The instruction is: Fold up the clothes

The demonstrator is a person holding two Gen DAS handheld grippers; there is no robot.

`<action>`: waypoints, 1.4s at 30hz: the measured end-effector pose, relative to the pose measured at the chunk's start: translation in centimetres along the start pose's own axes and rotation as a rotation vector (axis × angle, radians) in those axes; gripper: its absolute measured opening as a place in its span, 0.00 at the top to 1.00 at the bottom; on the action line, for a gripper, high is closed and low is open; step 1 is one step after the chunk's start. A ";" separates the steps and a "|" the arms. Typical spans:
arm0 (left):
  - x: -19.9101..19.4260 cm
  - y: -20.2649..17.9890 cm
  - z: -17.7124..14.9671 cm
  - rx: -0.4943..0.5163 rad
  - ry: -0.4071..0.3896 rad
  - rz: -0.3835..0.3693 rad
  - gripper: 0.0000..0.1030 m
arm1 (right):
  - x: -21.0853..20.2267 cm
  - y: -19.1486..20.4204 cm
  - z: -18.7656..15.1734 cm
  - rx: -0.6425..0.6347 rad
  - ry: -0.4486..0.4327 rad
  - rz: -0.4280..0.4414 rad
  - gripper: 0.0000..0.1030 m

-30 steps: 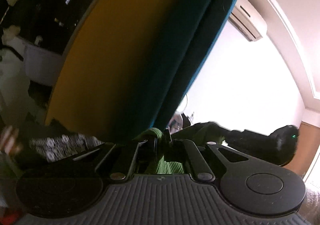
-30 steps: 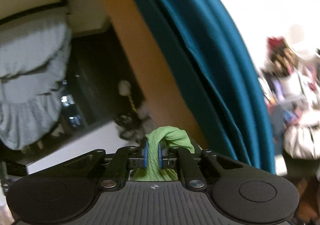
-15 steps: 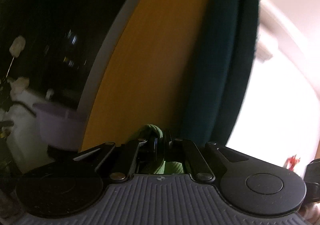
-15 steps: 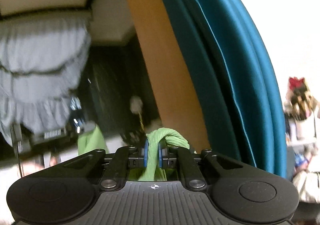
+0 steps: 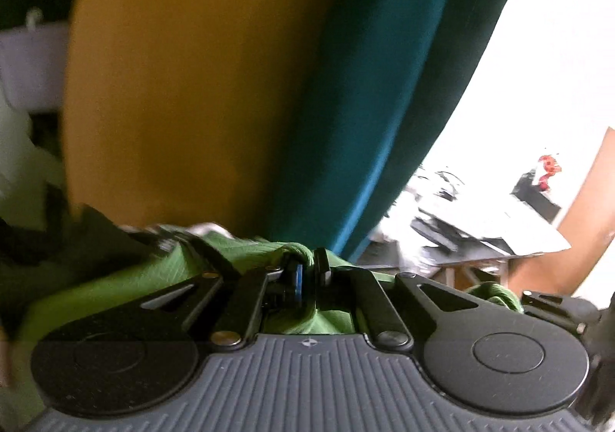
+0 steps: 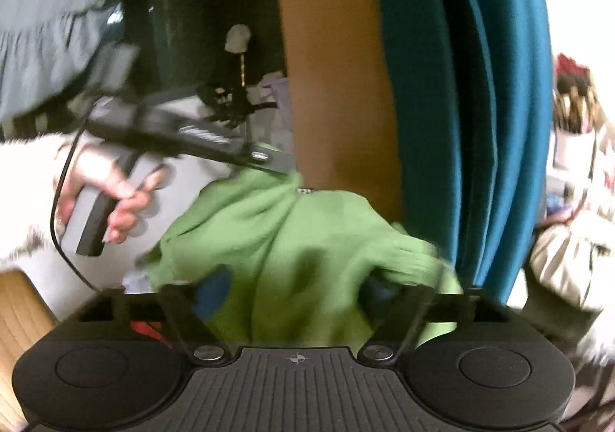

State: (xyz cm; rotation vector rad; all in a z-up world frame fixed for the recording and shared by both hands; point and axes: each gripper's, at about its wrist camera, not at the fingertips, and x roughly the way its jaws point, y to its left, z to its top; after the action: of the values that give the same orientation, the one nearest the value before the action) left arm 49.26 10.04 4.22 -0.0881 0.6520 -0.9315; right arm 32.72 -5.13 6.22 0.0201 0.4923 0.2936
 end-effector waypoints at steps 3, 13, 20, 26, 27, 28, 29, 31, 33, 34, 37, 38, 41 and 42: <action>1.5 -0.2 0.3 0.008 0.039 -0.010 0.94 | 0.8 1.0 -0.3 -0.051 0.033 -0.011 0.02; 0.0 0.7 1.3 0.039 0.063 -0.064 0.36 | 5.5 0.3 -2.2 0.021 0.159 -0.027 0.02; -9.0 1.9 1.1 0.235 -0.034 0.033 0.07 | 5.8 -0.7 -2.8 0.029 0.176 0.001 0.02; -11.4 6.7 -4.0 0.185 0.080 0.184 0.03 | 5.7 -0.8 -2.6 0.029 0.177 0.007 0.02; -11.5 7.0 -5.0 0.193 0.086 0.206 0.03 | 5.6 -0.7 -2.5 0.026 0.176 0.009 0.03; -11.4 7.3 -5.7 0.199 0.093 0.222 0.03 | 5.6 -0.7 -2.4 0.024 0.177 0.011 0.05; -11.2 7.6 -6.5 0.202 0.105 0.237 0.03 | 5.6 -0.7 -2.3 0.023 0.179 0.012 0.05; -10.6 8.4 -7.6 0.189 0.138 0.252 0.03 | 5.7 -0.7 -2.1 0.025 0.189 0.013 0.05; -9.6 9.2 -8.6 0.155 0.160 0.261 0.03 | 5.7 -0.7 -2.0 0.028 0.197 0.014 0.05; -9.3 9.6 -9.1 0.133 0.162 0.258 0.03 | 5.7 -0.7 -2.0 0.029 0.200 0.013 0.05; -9.1 10.9 -10.6 0.070 0.149 0.237 0.03 | 5.4 -0.5 -2.0 0.031 0.206 0.008 0.05; -9.2 11.0 -10.9 0.067 0.136 0.227 0.04 | 5.4 -0.5 -2.0 0.033 0.207 0.006 0.06; -9.6 10.4 -11.2 0.078 0.137 0.164 0.47 | 5.6 -0.6 -2.1 0.044 0.209 0.001 0.06; -10.2 9.8 -10.9 0.091 0.139 0.164 0.68 | 5.7 -0.7 -2.0 0.045 0.209 -0.001 0.06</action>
State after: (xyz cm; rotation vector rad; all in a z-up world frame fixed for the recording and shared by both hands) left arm 45.90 26.01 -3.04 0.1107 0.7329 -0.8123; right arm 36.75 -4.29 1.73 0.0336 0.7063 0.2850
